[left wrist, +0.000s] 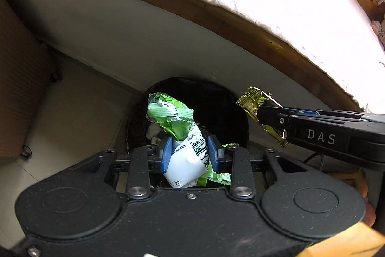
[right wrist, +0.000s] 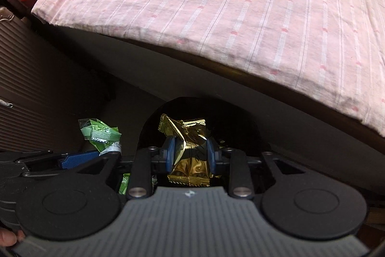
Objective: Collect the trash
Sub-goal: 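Lift both held wrappers off the bed and lower them into the bin, then open both grippers to drop the wrappers into the bin, then raise both open grippers back over the bed, then grasp the white candy with the left gripper while the right gripper grasps the silver-green wrapper, then lift the white candy and silver-green wrapper off the bed and lower them into the bin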
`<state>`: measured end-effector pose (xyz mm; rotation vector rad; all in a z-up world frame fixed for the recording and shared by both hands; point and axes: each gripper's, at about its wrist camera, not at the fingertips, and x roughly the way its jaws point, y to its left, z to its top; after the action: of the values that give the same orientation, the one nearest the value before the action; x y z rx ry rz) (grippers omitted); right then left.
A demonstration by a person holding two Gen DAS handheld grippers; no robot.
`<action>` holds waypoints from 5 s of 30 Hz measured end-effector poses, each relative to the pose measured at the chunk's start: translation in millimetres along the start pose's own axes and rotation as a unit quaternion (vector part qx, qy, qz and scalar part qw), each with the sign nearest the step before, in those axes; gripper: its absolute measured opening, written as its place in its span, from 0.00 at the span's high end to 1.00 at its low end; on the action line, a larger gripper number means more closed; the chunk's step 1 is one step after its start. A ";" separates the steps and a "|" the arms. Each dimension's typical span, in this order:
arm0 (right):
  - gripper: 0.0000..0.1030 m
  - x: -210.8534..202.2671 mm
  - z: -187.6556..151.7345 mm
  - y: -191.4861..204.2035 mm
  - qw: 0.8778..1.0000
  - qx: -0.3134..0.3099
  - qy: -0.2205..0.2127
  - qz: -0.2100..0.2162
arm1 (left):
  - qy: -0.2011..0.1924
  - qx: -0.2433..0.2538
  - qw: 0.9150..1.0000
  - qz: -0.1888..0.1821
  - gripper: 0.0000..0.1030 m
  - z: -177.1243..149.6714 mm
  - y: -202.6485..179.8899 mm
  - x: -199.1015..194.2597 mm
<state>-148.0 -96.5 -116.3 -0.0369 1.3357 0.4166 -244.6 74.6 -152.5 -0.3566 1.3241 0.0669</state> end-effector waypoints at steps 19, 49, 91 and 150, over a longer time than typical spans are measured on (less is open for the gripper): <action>0.63 10.2 -4.4 -12.1 1.000 0.026 0.013 -0.001 | 0.028 0.013 1.000 -0.001 0.71 6.8 -10.3 30.5; 0.34 39.5 6.0 -15.6 0.999 0.025 0.028 -0.001 | 0.048 0.052 0.996 0.049 0.30 5.7 -32.7 73.6; 0.29 -75.7 253.4 -197.6 0.978 -0.001 -0.200 -0.060 | -0.195 -0.090 0.976 0.020 0.38 270.9 -190.9 33.3; 0.64 -7.0 299.1 -194.5 0.987 -0.017 -0.147 -0.065 | -0.211 -0.098 0.972 0.045 0.79 265.2 -186.8 35.7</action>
<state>191.2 -200.2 -77.5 -0.0884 1.0279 0.3199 59.0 -29.6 -93.5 -0.4226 0.9128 0.3343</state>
